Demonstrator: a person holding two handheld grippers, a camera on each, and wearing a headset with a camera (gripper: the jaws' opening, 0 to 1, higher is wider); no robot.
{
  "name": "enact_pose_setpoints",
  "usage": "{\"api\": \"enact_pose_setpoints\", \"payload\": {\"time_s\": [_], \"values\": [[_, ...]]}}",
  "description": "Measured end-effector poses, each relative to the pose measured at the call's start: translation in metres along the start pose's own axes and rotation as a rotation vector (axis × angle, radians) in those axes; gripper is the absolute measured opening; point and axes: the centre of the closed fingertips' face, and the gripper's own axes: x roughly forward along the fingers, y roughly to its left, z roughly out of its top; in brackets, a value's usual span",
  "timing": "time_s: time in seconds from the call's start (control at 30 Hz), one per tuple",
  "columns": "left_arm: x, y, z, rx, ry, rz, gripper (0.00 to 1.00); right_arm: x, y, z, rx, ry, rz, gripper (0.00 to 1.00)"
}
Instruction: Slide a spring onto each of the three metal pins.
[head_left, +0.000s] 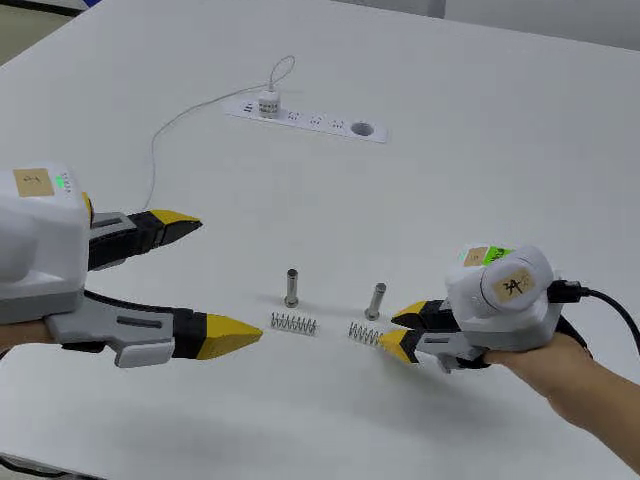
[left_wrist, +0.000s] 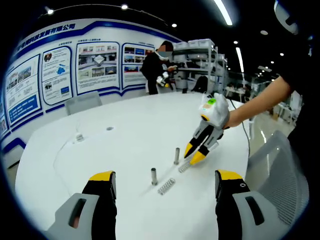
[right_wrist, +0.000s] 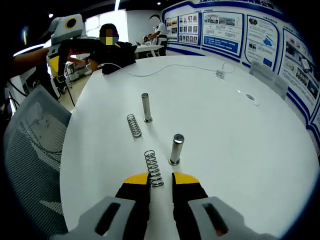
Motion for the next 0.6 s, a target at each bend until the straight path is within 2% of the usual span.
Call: {"api": "enact_pose_setpoints", "payload": {"time_s": [0.17,0.33,0.6], "values": [[-0.0036,0.0022,-0.0021,-0.002,0.006,0.010,0.83,0.0041,0.0030,-0.0028,-0.018,0.008,0.036,0.16],[-0.0068,0.0042,-0.0029,-0.019,-0.001,0.021,0.83,0.0060,0.0013,-0.0063,0.000,0.014,0.047,0.15],[-0.0073,0.0003,-0.0042,-0.014,0.004,0.016,0.83,0.0075,0.0065,-0.0083,-0.035,0.027,0.054,0.13]]}}
